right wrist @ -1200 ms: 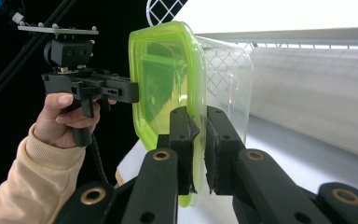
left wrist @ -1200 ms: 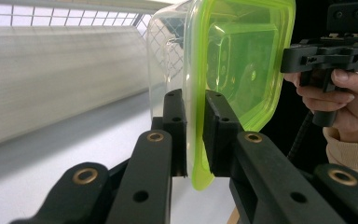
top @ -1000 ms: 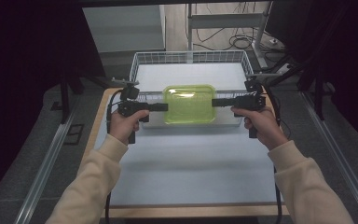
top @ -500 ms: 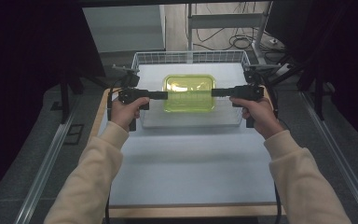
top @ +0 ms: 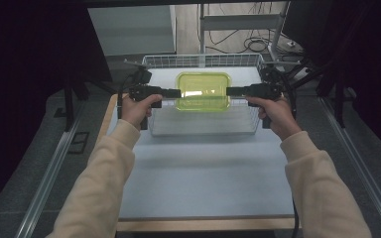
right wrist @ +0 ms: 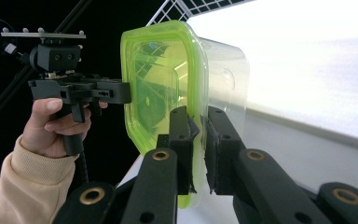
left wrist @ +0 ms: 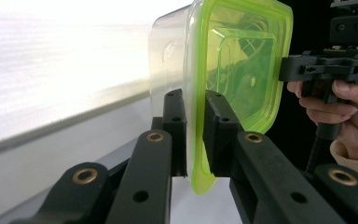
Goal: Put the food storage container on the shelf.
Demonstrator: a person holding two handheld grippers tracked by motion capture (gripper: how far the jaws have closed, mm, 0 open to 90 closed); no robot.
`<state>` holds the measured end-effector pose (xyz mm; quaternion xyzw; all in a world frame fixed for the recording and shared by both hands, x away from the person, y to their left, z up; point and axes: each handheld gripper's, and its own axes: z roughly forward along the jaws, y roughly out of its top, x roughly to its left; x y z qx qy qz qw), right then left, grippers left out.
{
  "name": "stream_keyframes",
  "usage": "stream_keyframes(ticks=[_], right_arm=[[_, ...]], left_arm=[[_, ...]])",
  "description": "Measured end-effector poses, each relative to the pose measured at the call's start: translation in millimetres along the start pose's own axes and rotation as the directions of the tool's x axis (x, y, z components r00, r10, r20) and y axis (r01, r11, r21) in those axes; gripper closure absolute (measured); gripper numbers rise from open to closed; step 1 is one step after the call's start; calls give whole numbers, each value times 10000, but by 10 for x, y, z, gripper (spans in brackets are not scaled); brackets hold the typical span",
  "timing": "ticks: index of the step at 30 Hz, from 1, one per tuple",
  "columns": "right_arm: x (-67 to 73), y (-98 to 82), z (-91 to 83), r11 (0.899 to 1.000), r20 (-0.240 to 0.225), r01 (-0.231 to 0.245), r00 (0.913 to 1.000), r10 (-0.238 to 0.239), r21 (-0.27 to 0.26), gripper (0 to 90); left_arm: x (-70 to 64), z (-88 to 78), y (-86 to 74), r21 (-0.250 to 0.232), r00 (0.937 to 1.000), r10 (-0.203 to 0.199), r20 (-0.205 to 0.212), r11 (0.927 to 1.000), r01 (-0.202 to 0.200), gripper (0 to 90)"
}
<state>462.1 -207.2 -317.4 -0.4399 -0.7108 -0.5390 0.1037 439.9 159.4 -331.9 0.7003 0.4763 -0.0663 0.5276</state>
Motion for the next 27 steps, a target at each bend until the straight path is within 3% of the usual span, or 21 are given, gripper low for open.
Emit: stream_keyframes(ticks=[4,11,27], right_arm=[[-10,67,9,9999,106,128,9999,-127,-61,822],[-76,170,70,9999,265,-32,9996,35,-102,820],[-174,419,165,9995,486,-314,9983,318,-89,813]], left_arm=[[24,27,46,-75,10000,11,-56,10000,-11,807],[78,71,137,-223,9996,-254,-123,9994,251,806],[223,143,325,-312,9991,-433,-14,9986,433,806]])
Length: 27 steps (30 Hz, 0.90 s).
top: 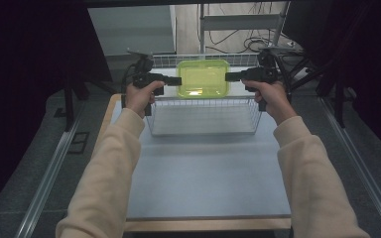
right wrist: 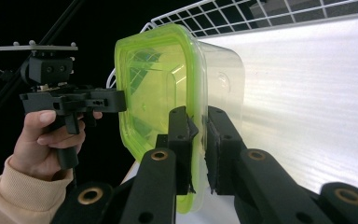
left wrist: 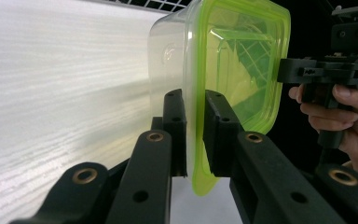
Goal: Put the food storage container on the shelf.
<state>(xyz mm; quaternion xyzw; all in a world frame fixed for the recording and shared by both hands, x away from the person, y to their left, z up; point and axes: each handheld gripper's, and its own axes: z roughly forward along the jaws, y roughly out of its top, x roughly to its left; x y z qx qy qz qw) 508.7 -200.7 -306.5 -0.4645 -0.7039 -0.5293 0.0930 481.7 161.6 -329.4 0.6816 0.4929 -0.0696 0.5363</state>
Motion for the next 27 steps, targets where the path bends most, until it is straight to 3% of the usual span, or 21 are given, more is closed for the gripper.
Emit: stream_keyframes(ticks=[5,20,27], right_arm=[[-55,35,44,9999,116,-164,9998,164,-28,808],[-150,129,158,9986,804,-398,9959,425,-355,764],[-162,118,231,9996,1293,-187,9914,211,-202,698]], left_arm=[[6,35,45,-39,9999,-5,-120,10000,5,806],[112,183,98,-521,9990,-452,26,9976,453,755],[163,251,97,-572,9983,-585,-36,9967,582,705]])
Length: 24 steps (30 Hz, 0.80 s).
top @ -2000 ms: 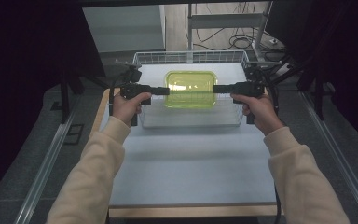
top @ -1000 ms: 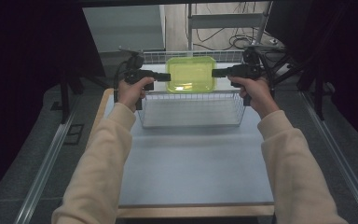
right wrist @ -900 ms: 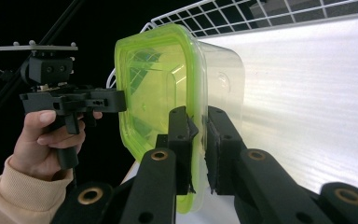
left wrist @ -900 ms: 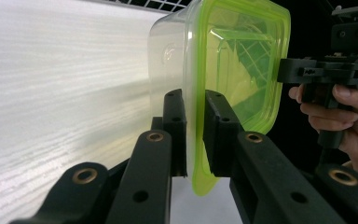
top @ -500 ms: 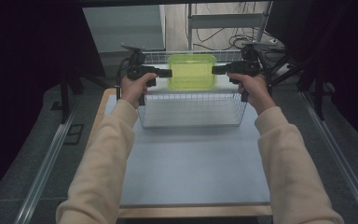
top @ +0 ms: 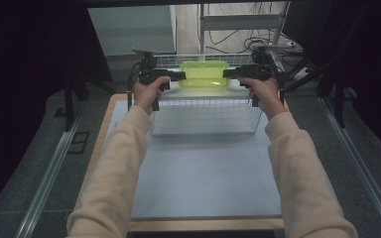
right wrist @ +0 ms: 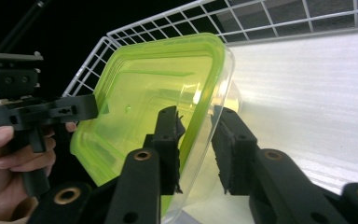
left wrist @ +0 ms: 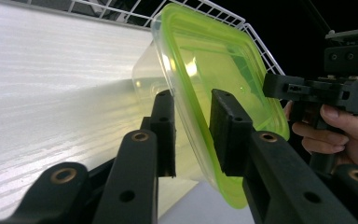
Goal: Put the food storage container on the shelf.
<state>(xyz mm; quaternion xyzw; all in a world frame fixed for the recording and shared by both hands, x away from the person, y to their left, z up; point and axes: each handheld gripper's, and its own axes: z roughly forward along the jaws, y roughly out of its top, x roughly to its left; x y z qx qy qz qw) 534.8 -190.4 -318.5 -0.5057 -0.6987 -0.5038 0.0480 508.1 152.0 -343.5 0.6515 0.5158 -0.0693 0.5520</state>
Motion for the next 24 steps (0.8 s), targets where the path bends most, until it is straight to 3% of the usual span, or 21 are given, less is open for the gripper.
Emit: stream_keyframes(ticks=[5,7,11,17,24], right_arm=[[-10,-5,25,10000,145,46,9999,-45,-16,661],[-4,-6,25,9999,295,123,9995,-120,-105,588],[8,-2,-28,9985,570,390,9977,-368,-386,506],[55,-19,-142,9943,533,799,9957,-762,-711,447],[164,-105,-281,9878,256,1287,9916,-1269,-873,380]], left_arm=[[21,16,-4,-103,10000,-69,-29,9999,68,672],[12,14,-6,-199,9998,55,-172,9998,-58,637],[-16,-32,-9,-758,9989,275,-374,9967,-303,464],[-93,-119,-22,-988,9970,609,-488,9929,-655,324],[-207,-233,-134,-899,9930,1140,-313,9891,-1164,248]])
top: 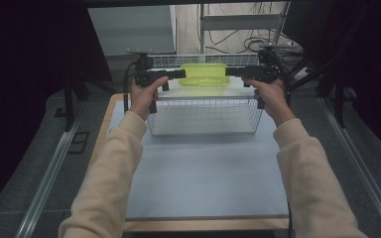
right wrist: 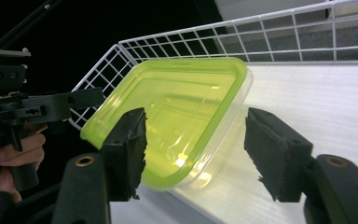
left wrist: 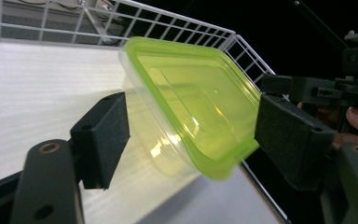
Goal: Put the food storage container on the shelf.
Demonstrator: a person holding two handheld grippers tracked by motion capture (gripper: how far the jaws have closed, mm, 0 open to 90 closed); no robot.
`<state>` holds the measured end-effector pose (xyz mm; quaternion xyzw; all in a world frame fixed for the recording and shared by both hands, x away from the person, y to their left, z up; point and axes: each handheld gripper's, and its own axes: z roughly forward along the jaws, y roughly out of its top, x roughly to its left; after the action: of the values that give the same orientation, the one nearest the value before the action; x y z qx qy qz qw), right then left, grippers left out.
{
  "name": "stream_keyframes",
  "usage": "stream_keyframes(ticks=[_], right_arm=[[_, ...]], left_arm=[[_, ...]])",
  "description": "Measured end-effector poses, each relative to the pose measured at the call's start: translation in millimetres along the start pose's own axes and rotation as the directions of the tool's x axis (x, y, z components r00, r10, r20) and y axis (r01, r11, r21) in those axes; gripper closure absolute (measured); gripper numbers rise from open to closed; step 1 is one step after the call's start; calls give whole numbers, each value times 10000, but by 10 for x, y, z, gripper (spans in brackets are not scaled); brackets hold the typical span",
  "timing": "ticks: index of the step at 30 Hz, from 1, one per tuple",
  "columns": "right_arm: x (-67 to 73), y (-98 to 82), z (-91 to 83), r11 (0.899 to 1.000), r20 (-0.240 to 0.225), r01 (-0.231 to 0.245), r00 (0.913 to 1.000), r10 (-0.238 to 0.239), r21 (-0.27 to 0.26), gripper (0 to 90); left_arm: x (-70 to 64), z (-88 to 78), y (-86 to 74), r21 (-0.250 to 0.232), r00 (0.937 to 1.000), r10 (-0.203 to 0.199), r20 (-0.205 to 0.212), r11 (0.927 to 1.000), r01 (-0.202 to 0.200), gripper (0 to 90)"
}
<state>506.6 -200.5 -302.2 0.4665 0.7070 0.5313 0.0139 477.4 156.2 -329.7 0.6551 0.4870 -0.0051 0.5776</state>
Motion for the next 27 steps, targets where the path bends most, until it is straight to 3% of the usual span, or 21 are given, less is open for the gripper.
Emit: stream_keyframes(ticks=[6,9,14,17,21,25,27], right_arm=[[95,-120,-181,9987,-150,477,9987,-480,-188,352],[110,-206,-255,9977,-384,639,9972,-646,-211,346],[117,-379,-346,9968,-608,798,9949,-799,-43,339],[129,-480,-399,9954,-728,953,9928,-953,-45,339],[152,-662,-456,9911,-926,1333,9869,-1323,48,339],[192,-880,-493,9783,-1055,2067,9733,-2039,156,339],[213,-998,-507,9763,-1263,2158,9691,-2119,176,339]], left_arm=[[-119,-173,-130,-192,9994,355,43,9992,-354,235],[-173,-240,-220,78,9974,722,88,9974,-723,236],[-217,-341,-384,149,9978,578,318,9982,-583,237],[-249,-401,-500,228,9970,704,326,9972,-711,237],[-296,-450,-717,465,9944,1009,304,9937,-1023,240],[-347,-502,-950,559,9927,1131,419,9918,-1153,241],[-372,-532,-1063,551,9909,1245,518,9903,-1273,242]])
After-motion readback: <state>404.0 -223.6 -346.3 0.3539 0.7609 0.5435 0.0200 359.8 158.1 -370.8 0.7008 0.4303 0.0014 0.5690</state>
